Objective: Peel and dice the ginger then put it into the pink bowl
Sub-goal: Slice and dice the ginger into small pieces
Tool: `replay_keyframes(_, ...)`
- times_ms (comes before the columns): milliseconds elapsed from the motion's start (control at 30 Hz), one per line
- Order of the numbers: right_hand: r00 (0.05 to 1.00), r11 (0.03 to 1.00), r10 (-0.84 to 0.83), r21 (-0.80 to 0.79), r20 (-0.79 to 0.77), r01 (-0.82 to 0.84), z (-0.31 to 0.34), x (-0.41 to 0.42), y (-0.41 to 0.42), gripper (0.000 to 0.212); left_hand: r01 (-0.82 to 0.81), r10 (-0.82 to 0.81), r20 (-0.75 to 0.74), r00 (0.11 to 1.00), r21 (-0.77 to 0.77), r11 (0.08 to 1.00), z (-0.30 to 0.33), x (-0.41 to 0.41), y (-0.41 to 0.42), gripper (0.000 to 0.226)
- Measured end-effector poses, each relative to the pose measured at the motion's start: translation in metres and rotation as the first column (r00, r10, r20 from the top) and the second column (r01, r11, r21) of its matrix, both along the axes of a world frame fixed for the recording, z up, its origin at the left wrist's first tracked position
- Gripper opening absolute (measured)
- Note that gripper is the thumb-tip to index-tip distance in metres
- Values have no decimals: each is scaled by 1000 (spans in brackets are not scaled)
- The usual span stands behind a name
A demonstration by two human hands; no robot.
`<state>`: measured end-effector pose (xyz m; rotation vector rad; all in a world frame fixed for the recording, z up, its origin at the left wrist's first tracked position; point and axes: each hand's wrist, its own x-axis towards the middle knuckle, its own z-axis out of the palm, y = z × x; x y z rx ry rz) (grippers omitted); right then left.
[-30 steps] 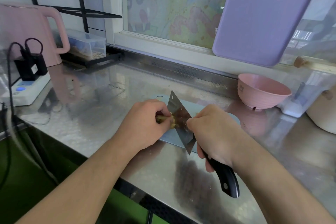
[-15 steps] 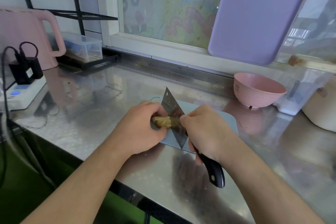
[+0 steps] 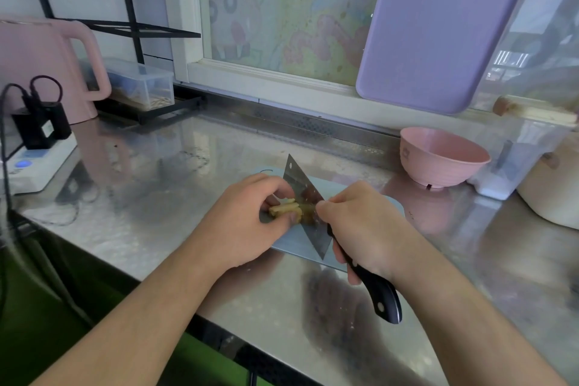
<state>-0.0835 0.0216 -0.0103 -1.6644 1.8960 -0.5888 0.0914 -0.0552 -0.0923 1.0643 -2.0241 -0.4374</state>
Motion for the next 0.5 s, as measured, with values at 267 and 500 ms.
replay_keyframes(267,988,997,-54,-38,142,60,7,-8,6,35,8,-5,36,999,-93,996,-5,1,-3,10)
replay_keyframes(500,985,998,-48,-40,164,55,9,-8,9,36,-13,19,49,999,-126,992,-4,1,-2,12)
